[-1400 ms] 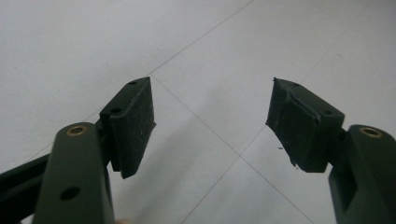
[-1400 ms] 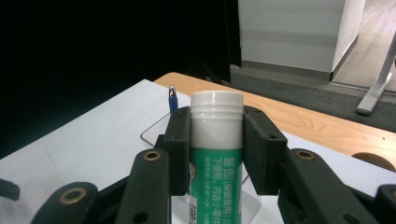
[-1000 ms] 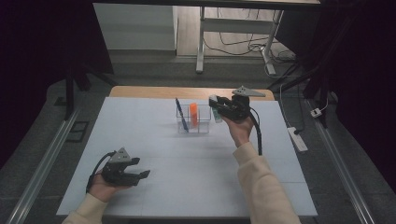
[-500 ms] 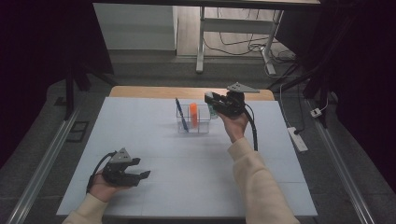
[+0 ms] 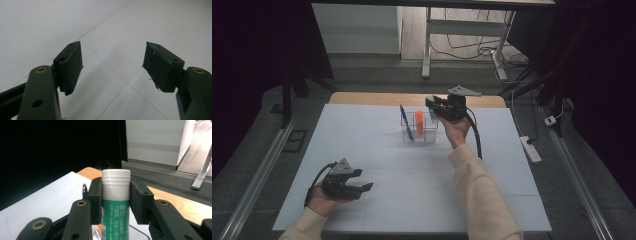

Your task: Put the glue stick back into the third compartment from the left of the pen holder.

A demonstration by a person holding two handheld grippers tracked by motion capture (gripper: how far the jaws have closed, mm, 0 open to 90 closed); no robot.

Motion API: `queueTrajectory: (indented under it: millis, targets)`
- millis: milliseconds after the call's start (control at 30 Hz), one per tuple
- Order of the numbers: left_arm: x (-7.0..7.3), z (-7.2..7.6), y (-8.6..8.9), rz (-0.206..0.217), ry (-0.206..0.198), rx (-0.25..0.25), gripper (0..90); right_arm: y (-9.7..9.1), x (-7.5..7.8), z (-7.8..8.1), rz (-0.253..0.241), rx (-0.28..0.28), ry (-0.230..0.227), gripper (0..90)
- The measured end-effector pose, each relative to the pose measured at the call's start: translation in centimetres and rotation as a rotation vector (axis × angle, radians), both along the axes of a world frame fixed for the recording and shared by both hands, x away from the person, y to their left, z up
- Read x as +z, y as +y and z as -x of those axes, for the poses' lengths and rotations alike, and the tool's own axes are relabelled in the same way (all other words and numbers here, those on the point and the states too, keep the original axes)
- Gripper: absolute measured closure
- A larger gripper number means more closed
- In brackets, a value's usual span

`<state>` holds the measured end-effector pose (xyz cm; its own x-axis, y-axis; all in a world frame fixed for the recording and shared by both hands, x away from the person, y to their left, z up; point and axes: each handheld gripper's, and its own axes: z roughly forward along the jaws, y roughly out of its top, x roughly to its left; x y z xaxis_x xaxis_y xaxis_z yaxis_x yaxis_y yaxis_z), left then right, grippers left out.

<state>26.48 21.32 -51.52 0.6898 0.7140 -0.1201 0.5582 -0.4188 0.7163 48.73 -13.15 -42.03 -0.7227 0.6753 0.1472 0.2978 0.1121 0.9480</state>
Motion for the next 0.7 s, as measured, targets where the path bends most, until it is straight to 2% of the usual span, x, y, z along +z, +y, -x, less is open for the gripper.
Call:
queueTrajectory:
  millis: [300,467,600,700]
  targets:
    - [-0.1,-0.1,0.1,-0.002,0.002,-0.001,31.2,0.5,-1.5,-0.7,0.006,-0.007,0.012,61.9]
    - [-0.1,0.0,0.1,-0.005,0.002,-0.004,31.2,0.3,-1.4,-0.6,0.015,-0.010,0.020,52.7]
    - [0.0,0.0,0.1,-0.005,0.002,-0.003,31.2,0.1,-1.2,-0.3,0.050,0.004,0.029,51.9]
    - [0.0,0.0,0.0,-0.007,0.002,-0.005,31.2,-0.3,-1.1,-0.1,0.059,0.018,0.049,51.6]
